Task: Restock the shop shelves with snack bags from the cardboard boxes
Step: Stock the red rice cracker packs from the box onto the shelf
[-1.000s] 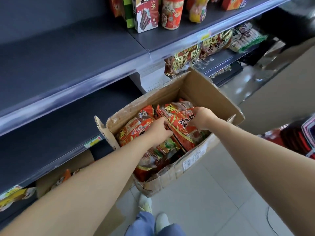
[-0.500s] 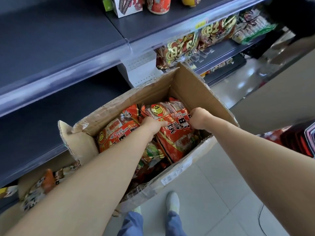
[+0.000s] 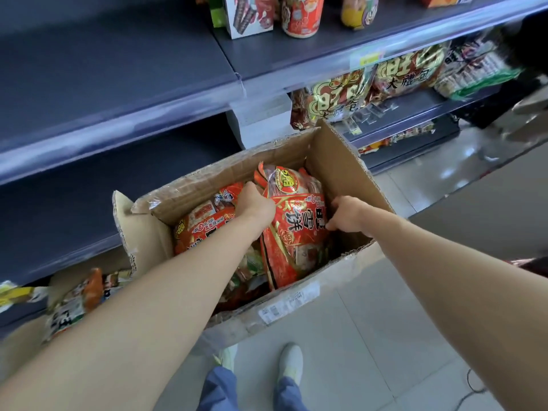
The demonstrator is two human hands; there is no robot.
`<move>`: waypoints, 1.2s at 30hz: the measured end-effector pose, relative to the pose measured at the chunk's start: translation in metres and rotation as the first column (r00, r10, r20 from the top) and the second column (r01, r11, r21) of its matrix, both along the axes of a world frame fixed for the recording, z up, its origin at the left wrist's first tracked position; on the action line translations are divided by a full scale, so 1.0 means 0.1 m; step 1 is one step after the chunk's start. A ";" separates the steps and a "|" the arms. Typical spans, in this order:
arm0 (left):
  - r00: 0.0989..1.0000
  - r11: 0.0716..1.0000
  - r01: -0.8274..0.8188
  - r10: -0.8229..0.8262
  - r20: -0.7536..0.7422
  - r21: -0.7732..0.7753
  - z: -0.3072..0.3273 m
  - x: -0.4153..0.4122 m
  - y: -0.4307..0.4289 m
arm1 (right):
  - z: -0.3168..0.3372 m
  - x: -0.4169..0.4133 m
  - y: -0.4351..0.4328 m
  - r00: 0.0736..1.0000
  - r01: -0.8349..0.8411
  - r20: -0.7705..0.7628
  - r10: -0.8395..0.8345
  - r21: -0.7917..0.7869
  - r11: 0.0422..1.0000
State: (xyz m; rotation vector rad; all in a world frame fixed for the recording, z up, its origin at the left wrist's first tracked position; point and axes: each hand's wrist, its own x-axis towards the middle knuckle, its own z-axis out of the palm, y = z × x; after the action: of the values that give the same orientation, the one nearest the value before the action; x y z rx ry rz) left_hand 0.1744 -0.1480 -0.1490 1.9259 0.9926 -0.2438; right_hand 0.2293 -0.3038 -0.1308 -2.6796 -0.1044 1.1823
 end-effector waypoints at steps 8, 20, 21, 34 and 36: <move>0.963 0.972 -0.154 0.188 0.194 -0.176 0.64 -0.15 0.27 | 0.24 -0.07 0.14 0.876 0.457 -0.286 -0.388 0.241 0.856; 0.873 0.927 -0.154 0.290 0.391 -0.342 1.48 -0.68 0.56 | 0.86 -0.43 0.57 0.454 0.792 -0.824 -0.339 0.199 0.577; 0.864 0.925 -0.146 0.292 0.410 -0.352 1.54 -0.72 0.62 | 0.93 -0.47 0.64 0.451 0.802 -0.832 -0.321 0.220 0.556; 0.603 0.836 -0.202 0.516 0.608 -0.510 2.20 -1.64 1.81 | 1.40 -1.34 2.08 0.424 0.882 -0.880 -0.215 0.347 0.319; 0.588 0.815 -0.217 0.548 0.595 -0.537 2.21 -1.85 2.06 | 1.53 -1.50 2.27 0.493 0.856 -0.846 -0.203 0.430 0.289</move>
State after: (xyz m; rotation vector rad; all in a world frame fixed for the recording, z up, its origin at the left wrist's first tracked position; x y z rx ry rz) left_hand -0.0102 0.0583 0.0719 1.1650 0.6974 0.5305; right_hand 0.0795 -0.0771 0.0224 -1.0912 0.3476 1.2429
